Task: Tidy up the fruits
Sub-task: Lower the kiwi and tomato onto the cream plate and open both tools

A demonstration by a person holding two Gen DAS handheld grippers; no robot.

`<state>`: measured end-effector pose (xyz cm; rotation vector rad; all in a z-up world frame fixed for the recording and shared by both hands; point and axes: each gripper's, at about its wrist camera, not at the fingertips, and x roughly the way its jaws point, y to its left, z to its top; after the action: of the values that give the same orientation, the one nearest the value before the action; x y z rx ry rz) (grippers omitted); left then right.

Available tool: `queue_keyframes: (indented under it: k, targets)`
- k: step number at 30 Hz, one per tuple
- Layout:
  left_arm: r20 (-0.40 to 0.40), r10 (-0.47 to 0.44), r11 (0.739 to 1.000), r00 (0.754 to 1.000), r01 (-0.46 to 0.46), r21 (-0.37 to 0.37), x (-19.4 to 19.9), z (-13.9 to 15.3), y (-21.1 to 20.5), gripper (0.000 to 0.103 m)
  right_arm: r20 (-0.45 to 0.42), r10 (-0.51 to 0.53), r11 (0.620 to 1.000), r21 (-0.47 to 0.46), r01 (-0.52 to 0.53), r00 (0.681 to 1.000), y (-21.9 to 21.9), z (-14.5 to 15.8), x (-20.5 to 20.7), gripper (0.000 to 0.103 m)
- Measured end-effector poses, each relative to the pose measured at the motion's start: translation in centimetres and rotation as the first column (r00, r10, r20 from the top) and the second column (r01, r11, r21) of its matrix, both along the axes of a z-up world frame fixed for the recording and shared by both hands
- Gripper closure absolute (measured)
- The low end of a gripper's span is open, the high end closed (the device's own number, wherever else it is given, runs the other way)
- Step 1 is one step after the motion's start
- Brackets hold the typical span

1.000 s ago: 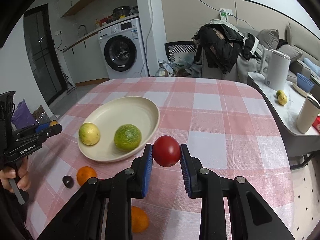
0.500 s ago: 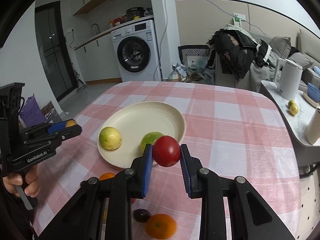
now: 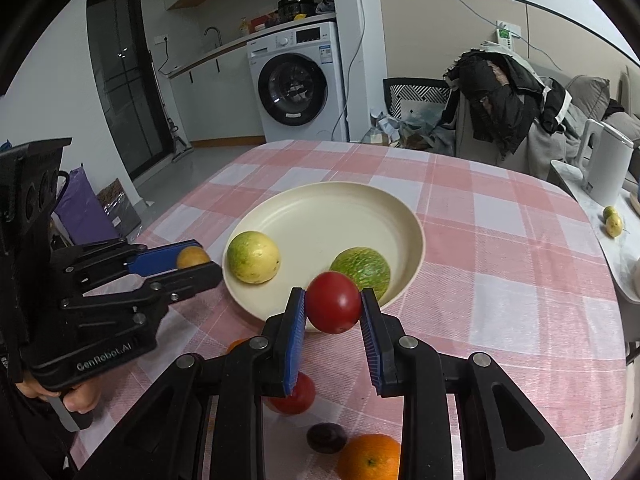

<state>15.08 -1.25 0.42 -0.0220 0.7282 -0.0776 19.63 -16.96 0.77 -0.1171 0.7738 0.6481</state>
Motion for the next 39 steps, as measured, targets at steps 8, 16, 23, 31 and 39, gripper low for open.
queue_keyframes:
  k: [8, 16, 23, 31, 39]
  targets:
    - [-0.032, -0.015, 1.0, 0.999, 0.015, -0.006, 0.6, -1.1, -0.4, 0.077, -0.028, 0.04, 0.999, -0.022, -0.041, 0.999, 1.3, -1.2, 0.0, 0.075]
    - [-0.063, -0.023, 1.0, 0.998, 0.022, -0.018, 1.7, -2.2, -0.1, 0.077, -0.058, 0.065, 0.997, -0.03, -0.067, 0.996, 2.3, -2.3, 0.5, 0.075]
    - [-0.09, -0.02, 0.999, 0.996, 0.017, -0.036, 3.3, -2.9, 0.5, 0.077, -0.069, 0.058, 0.998, -0.032, -0.06, 0.996, 2.9, -2.3, 1.4, 0.075]
    - [-0.098, -0.015, 0.999, 0.995, 0.012, -0.033, 4.9, -3.3, 1.1, 0.077, -0.083, 0.056, 0.998, -0.028, -0.058, 0.995, 3.2, -2.3, 2.6, 0.075]
    - [-0.096, -0.01, 1.0, 0.995, 0.008, -0.022, 5.9, -3.6, 1.3, 0.077, -0.075, 0.041, 0.998, -0.039, -0.044, 0.996, 3.2, -2.4, 3.2, 0.075]
